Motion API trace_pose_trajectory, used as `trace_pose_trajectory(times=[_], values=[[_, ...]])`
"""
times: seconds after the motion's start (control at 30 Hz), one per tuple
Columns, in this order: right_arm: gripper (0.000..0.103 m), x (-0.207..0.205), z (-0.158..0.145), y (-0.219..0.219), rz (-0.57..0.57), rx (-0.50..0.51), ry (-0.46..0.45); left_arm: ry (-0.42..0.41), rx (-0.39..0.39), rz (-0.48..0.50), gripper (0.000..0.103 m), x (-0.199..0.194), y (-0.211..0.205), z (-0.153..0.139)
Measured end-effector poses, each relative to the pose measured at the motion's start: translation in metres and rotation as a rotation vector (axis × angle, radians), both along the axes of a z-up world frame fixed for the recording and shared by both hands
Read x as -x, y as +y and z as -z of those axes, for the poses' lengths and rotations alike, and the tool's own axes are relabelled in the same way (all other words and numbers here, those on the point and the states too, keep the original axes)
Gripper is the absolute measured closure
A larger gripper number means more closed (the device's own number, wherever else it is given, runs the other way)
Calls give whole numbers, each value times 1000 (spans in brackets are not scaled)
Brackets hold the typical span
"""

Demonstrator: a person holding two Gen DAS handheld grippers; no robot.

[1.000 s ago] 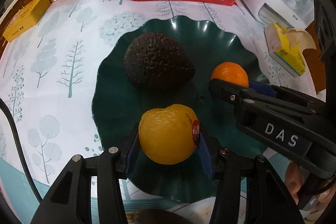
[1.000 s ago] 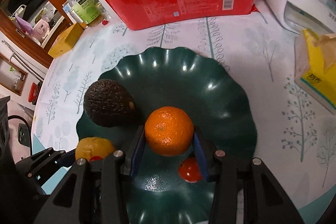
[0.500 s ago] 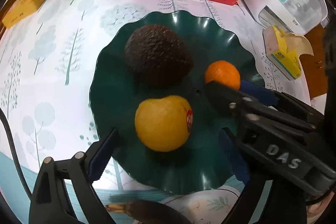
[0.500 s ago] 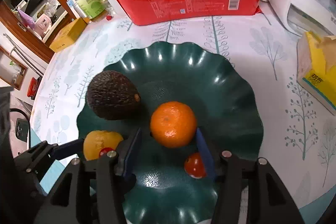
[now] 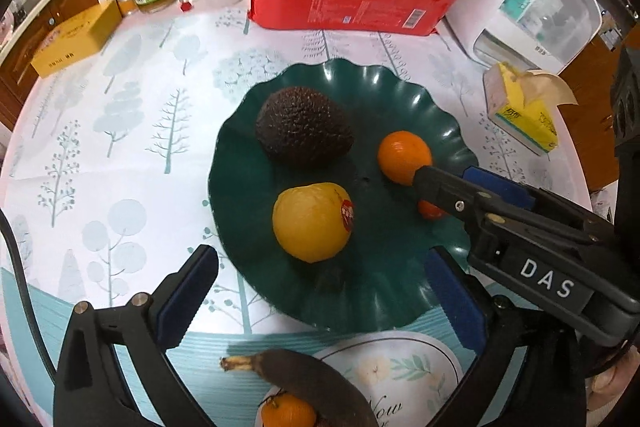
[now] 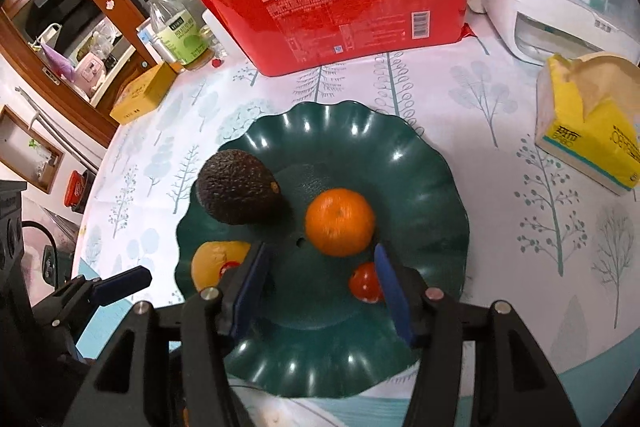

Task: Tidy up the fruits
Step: 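Withdraw both tools back toward the white fruit plate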

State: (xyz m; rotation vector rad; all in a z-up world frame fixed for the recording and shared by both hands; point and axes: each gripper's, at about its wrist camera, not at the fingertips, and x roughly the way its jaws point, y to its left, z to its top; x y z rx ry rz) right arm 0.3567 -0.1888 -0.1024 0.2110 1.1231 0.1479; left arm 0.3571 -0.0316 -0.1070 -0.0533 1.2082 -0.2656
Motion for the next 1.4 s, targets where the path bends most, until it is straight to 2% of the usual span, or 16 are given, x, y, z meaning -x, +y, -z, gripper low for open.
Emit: trace_pose_trajectory(times=[0.2, 0.5, 0.6, 0.87, 1.0, 1.2, 1.27, 1.4], values=[[47, 19, -17, -1, 1, 23, -32, -51, -33, 4, 0, 21, 5, -24], [47, 65, -49, -4, 9, 28, -74, -99, -43, -27, 0, 79, 24, -61], [47, 85, -59, -7, 13, 2, -75, -119, -14, -48, 0, 103, 29, -76], [47, 148, -98, -16, -14, 23, -135, -176, 40, -87, 0, 167, 31, -107], [47, 177, -110, -22, -26, 43, -161, -213, 60, -92, 0, 195, 31, -117], [47, 217, -123, -24, -50, 84, -203, -317, 80, -87, 0, 231, 30, -130], [47, 224, -122, -24, -57, 103, -208, -343, 66, -81, 0, 237, 30, -130], [47, 231, -114, -21, -60, 110, -199, -319, 14, -34, 0, 237, 29, -115]])
